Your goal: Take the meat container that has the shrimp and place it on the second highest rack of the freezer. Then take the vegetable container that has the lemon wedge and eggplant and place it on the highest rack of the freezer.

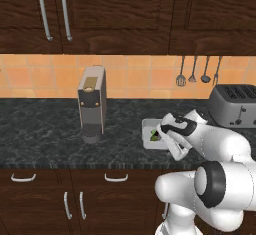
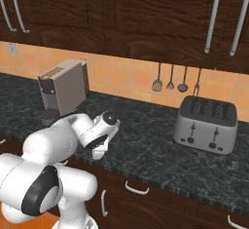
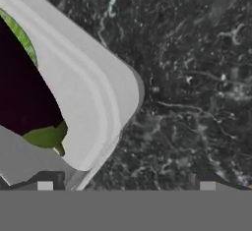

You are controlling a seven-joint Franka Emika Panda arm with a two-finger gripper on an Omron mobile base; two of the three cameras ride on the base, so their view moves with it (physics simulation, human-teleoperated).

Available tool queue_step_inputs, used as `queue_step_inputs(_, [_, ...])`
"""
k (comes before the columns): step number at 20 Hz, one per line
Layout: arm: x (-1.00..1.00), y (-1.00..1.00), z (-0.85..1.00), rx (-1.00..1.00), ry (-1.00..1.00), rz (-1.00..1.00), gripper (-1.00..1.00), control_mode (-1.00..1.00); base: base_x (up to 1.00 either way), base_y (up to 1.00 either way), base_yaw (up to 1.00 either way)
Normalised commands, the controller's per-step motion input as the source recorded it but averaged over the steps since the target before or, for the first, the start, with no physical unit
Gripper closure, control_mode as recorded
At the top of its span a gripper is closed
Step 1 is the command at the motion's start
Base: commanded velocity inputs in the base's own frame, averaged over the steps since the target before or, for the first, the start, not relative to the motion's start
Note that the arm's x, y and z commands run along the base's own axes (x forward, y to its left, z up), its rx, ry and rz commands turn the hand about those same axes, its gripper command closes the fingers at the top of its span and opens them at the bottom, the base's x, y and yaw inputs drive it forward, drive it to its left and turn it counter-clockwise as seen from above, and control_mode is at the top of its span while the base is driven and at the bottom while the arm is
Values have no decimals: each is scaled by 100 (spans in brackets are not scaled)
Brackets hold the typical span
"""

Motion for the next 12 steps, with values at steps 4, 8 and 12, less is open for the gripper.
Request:
queue_step_inputs(4, [37, -1, -12, -1, 0, -7, -100, -100, 0, 0, 0])
queue_step_inputs(8, [2, -1, -37, -3, -3, -3, 100, -100, 0, 0, 0])
queue_step_inputs(12, [10, 1, -46, -7, 0, -4, 100, -100, 0, 0, 0])
